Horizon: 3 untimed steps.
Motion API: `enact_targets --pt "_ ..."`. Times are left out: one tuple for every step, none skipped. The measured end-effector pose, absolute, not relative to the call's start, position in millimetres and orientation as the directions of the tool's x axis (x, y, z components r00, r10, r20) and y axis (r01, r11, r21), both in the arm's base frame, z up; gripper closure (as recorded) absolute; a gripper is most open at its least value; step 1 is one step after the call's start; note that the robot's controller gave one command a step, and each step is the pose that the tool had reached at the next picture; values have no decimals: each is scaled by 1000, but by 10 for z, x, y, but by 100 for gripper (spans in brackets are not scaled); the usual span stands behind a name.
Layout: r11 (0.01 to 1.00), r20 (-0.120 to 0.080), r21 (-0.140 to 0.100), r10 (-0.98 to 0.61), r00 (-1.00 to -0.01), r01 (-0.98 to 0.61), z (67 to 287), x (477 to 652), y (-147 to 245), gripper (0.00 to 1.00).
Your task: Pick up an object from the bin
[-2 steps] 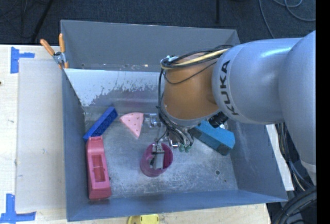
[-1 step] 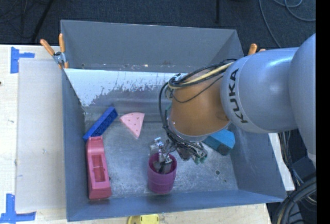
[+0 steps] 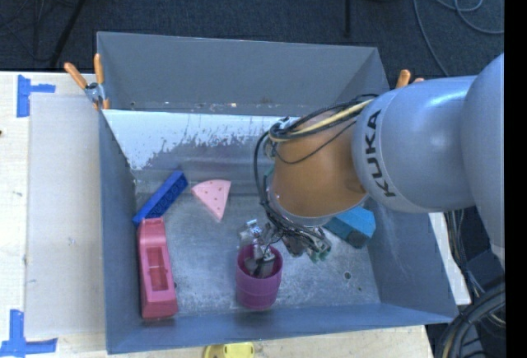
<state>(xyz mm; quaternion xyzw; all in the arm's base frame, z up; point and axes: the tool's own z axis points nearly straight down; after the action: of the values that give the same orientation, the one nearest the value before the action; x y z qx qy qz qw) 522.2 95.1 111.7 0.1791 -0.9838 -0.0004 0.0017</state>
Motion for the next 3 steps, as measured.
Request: enact_targets --pt "936 3 1 -352 -936 -352 1122 5223 953 100" --pt "926 -3 0 -378 -926 -378 1529 5226 990 100" --pt "922 3 2 -387 -922 -387 1869 5537 861 100"
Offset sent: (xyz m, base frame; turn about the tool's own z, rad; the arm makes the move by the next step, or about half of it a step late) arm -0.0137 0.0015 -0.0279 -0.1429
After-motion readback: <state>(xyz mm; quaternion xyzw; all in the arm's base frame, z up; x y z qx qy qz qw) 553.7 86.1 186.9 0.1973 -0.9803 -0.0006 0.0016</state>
